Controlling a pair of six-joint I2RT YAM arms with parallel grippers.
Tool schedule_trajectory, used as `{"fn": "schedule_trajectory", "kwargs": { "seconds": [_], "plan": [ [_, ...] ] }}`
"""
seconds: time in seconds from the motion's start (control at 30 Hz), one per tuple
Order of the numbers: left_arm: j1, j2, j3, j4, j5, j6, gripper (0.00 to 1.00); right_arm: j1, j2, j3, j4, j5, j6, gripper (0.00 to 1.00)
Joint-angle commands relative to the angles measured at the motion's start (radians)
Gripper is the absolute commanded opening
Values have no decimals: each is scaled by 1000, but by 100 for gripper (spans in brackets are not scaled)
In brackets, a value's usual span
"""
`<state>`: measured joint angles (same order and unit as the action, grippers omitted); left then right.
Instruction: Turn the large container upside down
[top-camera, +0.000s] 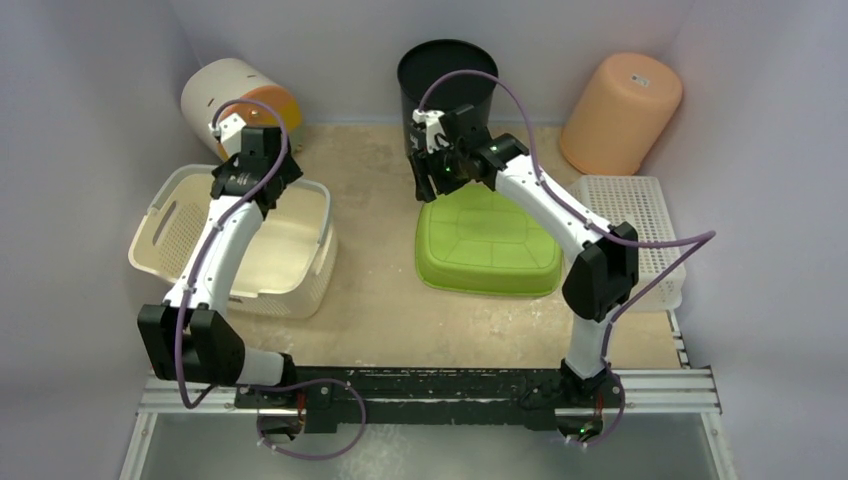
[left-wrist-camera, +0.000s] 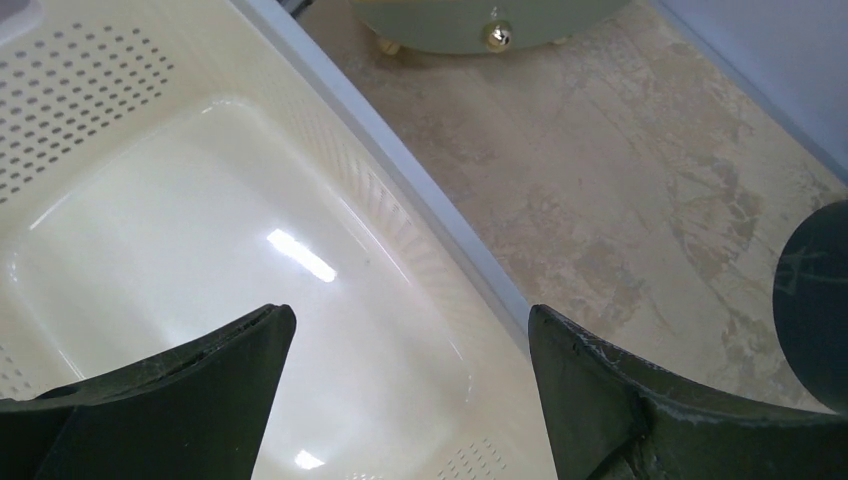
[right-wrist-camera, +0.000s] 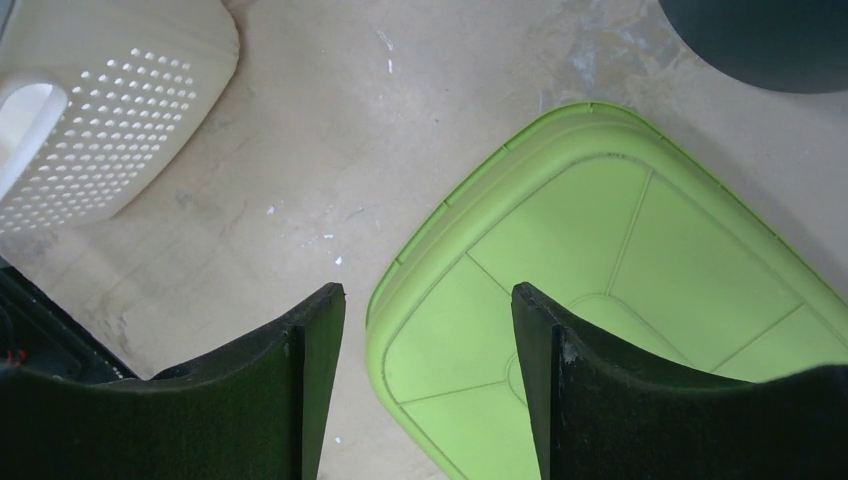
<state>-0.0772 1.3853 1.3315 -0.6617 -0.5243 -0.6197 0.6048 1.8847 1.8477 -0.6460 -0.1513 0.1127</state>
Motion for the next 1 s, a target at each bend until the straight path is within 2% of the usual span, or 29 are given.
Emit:
{"fn": "schedule_trajectory", "kwargs": {
  "seconds": [0.0, 0.1, 0.3, 0.33, 0.47, 0.57, 0.6, 0.8, 0.97],
  "plan": [
    [-4, 10, -59, 142, -34, -159, 88, 2, -61, -26, -7, -2, -14, 65],
    [-4, 40, -81, 215, -31, -210, 85, 3, -69, -41, -15, 9, -29, 65],
    [-4, 104, -100, 266, -31, -230, 72, -2, -76, -72, -15, 27, -39, 65],
    [-4, 107, -105, 267, -31, -230, 66, -1, -75, -75, -15, 28, -40, 65],
    [-4, 112, -127, 267, -28, -228, 33, -7, -66, -79, -16, 30, -46, 65],
    [-4, 113, -151, 261, -35, -228, 18, -13, -58, -71, -19, 29, -53, 65],
    [-4, 112, -160, 262, -34, -231, 2, -15, -56, -65, -21, 29, -55, 65],
    [-4, 61, -215, 294, 18, -258, 0, -31, -57, -63, -38, 50, -68, 65],
    [-36, -46, -198, 280, 45, -342, 0, -57, -78, -93, -39, 67, -70, 65]
  ]
}}
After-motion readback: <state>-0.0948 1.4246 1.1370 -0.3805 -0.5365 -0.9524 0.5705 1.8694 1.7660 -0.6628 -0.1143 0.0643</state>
